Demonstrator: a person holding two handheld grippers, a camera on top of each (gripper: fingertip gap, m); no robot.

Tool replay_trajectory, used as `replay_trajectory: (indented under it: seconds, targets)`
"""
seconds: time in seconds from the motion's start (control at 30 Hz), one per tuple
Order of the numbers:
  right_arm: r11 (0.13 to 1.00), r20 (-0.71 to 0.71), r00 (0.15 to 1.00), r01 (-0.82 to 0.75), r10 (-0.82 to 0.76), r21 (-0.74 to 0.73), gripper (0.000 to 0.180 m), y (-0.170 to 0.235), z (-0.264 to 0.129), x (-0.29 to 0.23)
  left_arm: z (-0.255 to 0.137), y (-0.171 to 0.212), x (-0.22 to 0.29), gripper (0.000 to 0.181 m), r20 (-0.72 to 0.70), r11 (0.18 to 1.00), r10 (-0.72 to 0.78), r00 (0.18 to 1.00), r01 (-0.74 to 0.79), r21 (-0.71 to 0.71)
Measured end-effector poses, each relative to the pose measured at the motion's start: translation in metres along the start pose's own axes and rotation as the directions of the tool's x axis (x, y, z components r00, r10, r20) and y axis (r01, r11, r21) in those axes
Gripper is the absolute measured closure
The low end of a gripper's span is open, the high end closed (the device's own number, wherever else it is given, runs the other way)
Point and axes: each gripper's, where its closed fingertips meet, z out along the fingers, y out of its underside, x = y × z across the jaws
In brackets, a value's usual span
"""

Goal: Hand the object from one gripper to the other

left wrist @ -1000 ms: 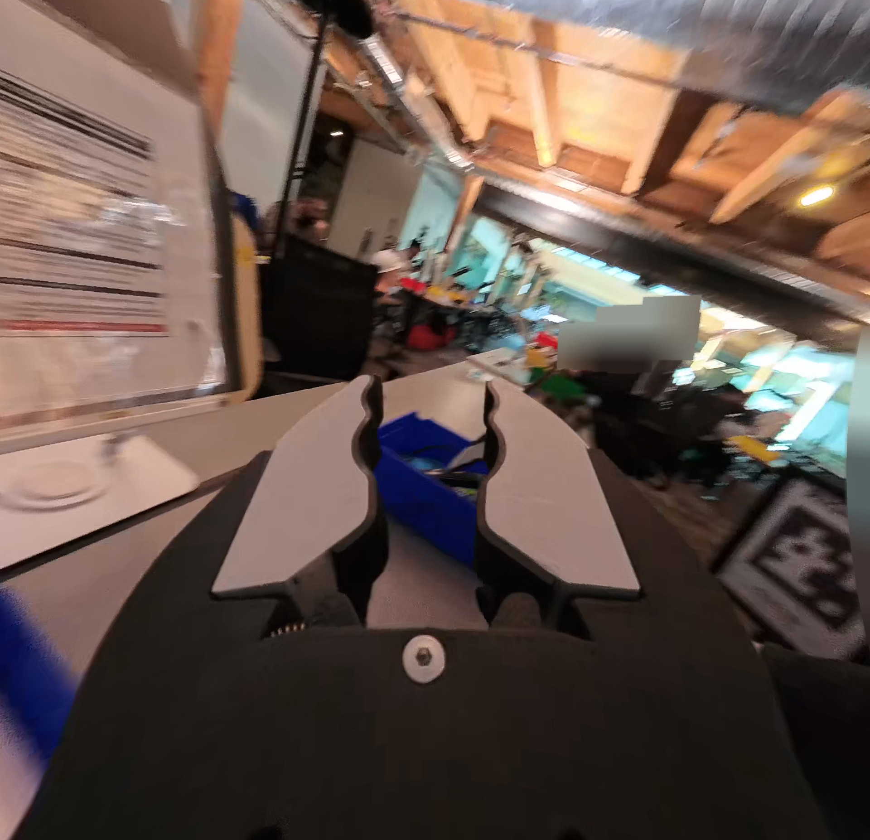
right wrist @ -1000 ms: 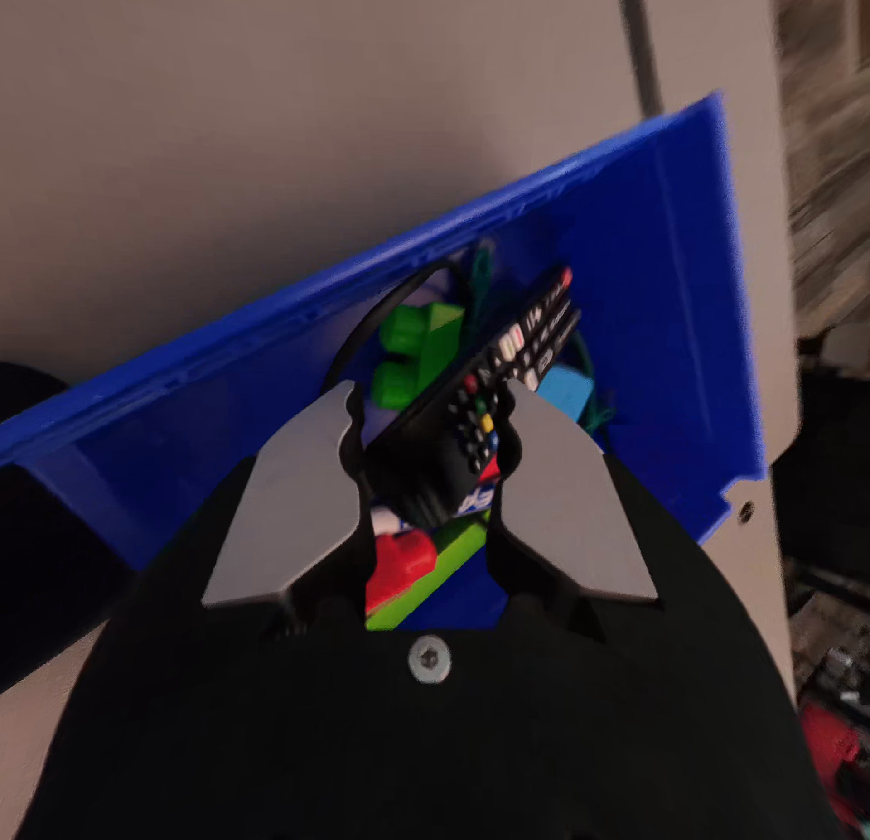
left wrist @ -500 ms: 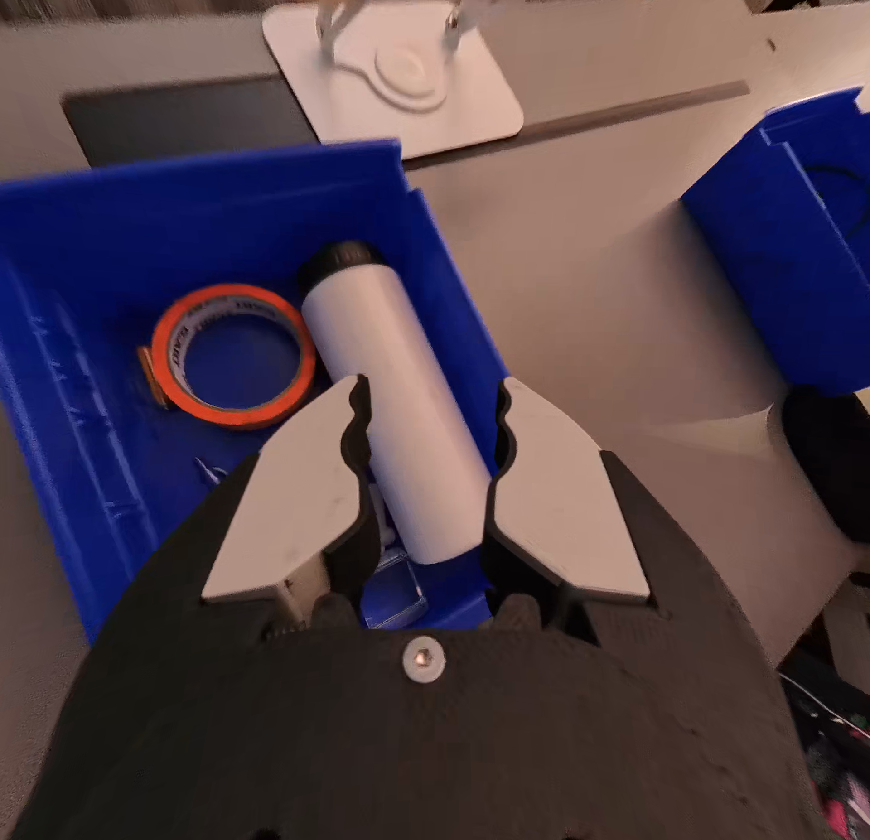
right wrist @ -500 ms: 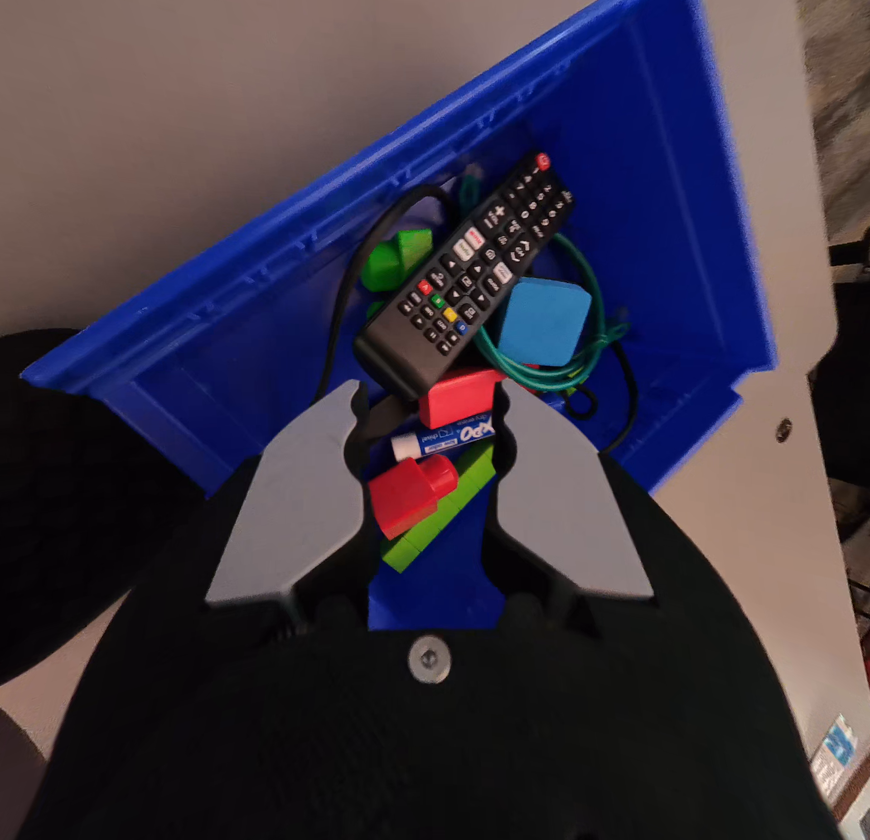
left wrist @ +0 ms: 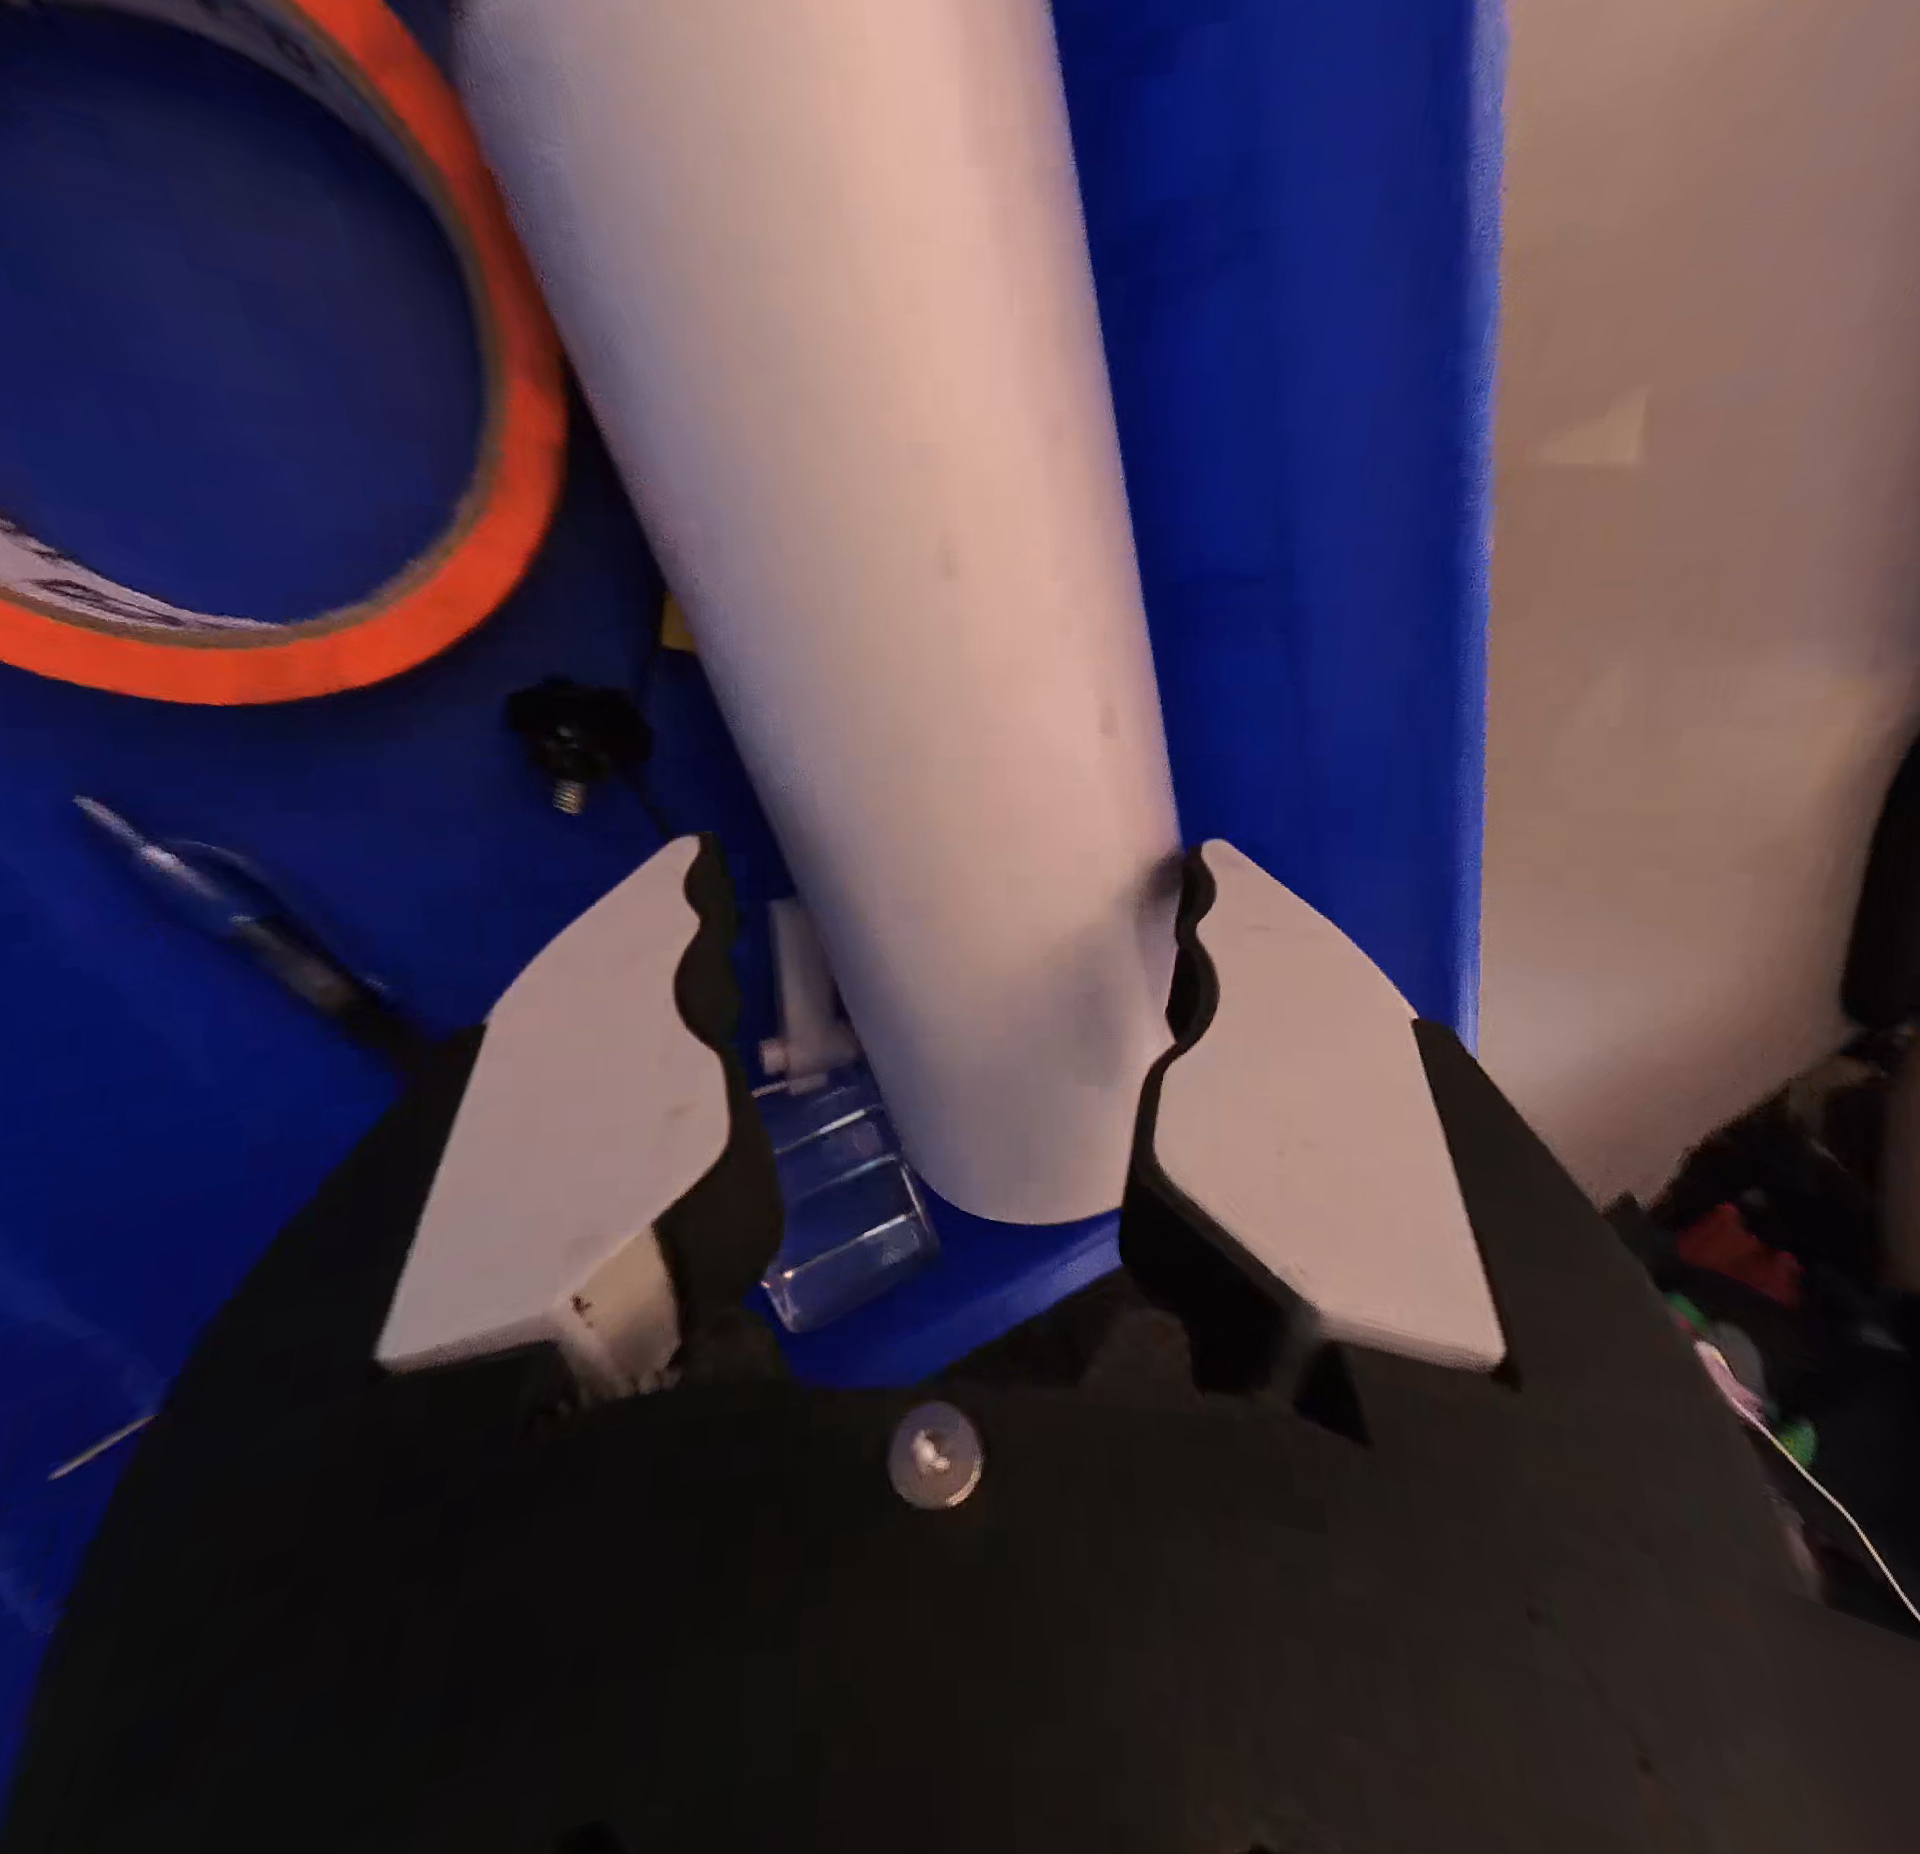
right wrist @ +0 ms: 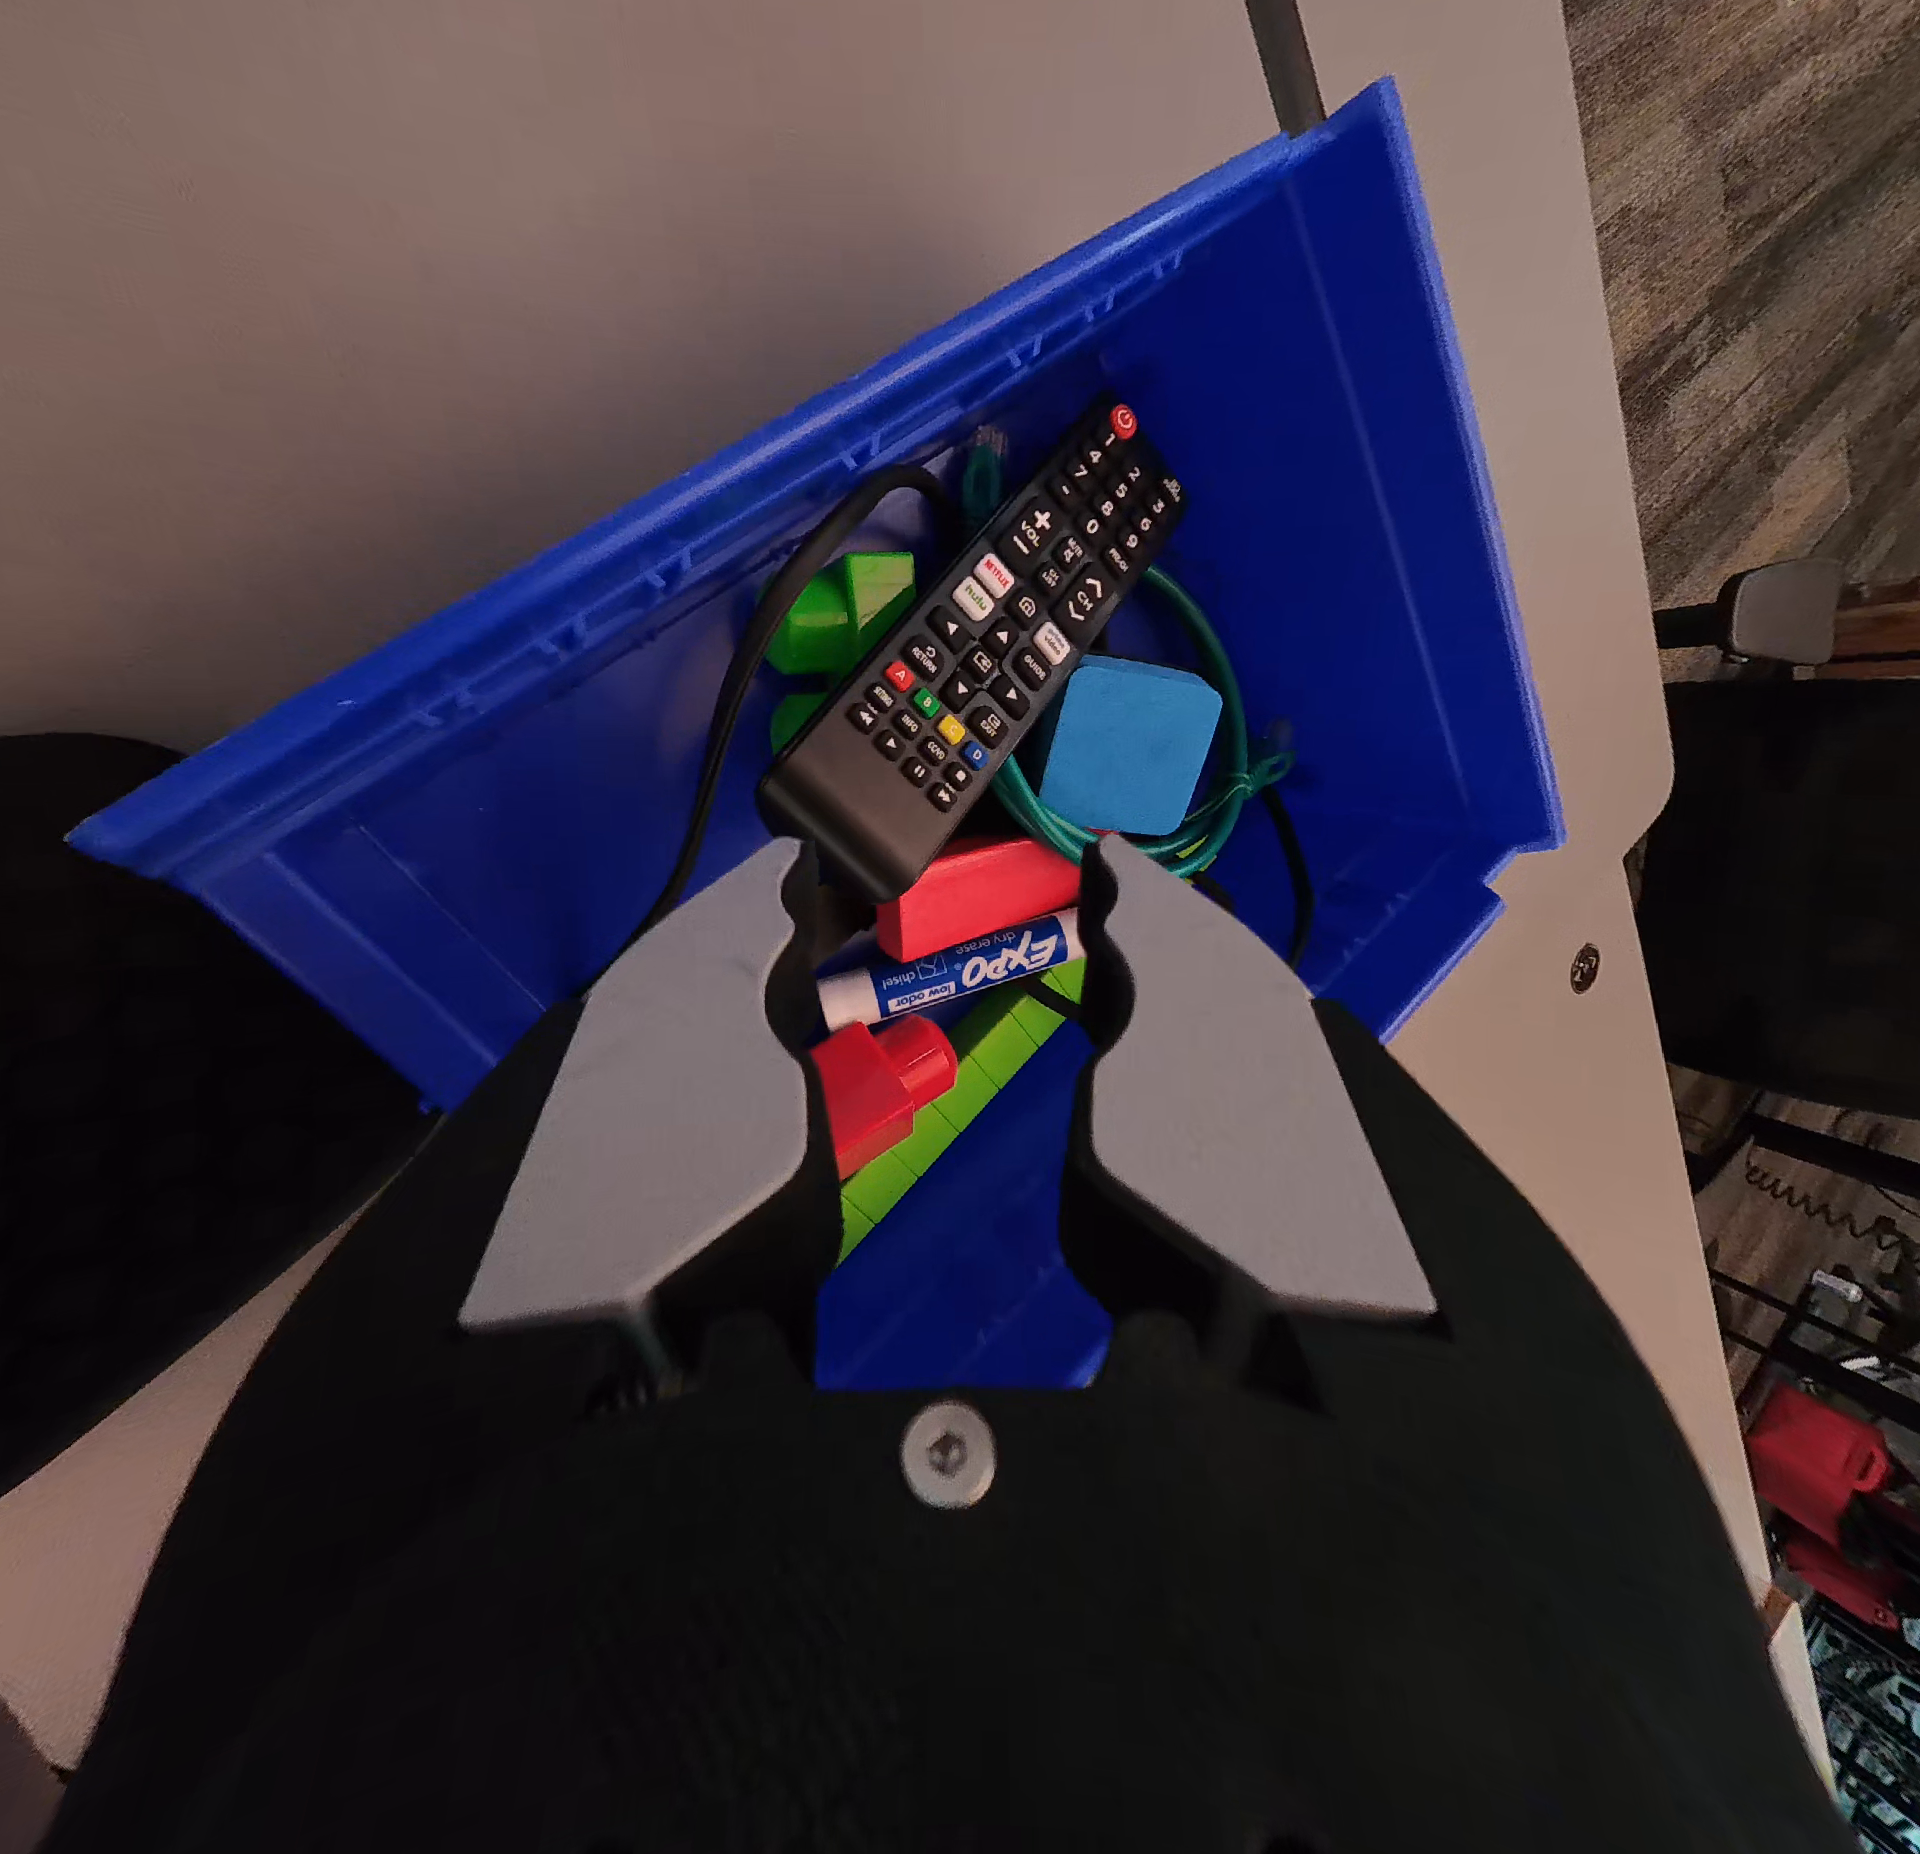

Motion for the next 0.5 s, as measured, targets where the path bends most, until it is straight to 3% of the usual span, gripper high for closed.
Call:
replay_trajectory:
  seconds: [0.2,0.5]
  targets:
    - [1.0,0.014,1.0,-0.002,0.002,-0.004,0.134,0.002,0.001,-0.002,0.007,0.006,0.005,0.102,-0.043,0.996,-0.02,0.999,0.017,-0.083]
    - [1.0,0.025,1.0,0.001,-0.001,-0.011,0.136,0.003,0.003,-0.003,-0.009,0.001,0.001,0.104,-0.015,1.0,-0.014,1.0,0.014,-0.021]
